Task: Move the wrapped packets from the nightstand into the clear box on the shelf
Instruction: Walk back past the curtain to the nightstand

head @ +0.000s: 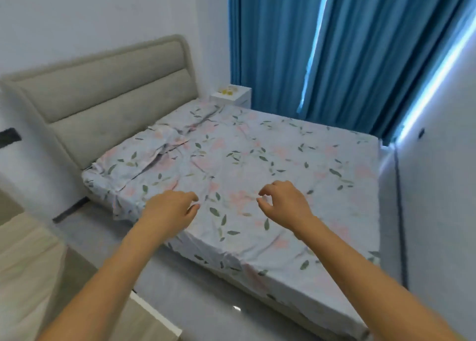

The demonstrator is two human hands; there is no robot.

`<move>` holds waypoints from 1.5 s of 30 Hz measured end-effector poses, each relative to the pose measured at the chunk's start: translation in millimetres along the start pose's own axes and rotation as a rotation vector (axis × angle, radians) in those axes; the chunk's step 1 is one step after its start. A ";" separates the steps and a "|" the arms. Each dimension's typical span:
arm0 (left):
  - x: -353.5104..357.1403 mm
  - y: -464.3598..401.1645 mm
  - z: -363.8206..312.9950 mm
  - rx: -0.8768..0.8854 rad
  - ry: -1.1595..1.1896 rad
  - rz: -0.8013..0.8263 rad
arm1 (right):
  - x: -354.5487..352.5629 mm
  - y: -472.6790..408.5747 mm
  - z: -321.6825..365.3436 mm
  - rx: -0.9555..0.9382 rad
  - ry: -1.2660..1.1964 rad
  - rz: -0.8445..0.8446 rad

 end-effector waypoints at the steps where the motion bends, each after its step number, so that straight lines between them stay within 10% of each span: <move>1: 4.3 -14.1 -26.7 0.052 0.012 0.023 | -10.3 12.0 -33.3 0.089 0.016 -0.034; 10: 13.8 -120.4 -300.8 0.398 0.054 0.036 | -113.5 143.7 -293.4 0.612 0.053 -0.176; 20: 21.8 -209.7 -598.6 0.678 0.086 0.063 | -186.7 211.5 -495.7 0.724 0.164 -0.068; 32: 38.2 -382.1 -734.2 0.697 0.075 0.099 | -217.7 125.6 -664.3 0.745 0.123 -0.002; 45: -12.5 -735.2 -813.7 0.476 0.060 0.091 | -301.1 -205.0 -907.7 0.594 0.124 0.011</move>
Point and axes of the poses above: each hand's wrist, its own y-axis away from the middle knuckle, its own x-axis out of the palm, z = x × y, the point moved 1 cm from there along -y, towards the middle knuckle
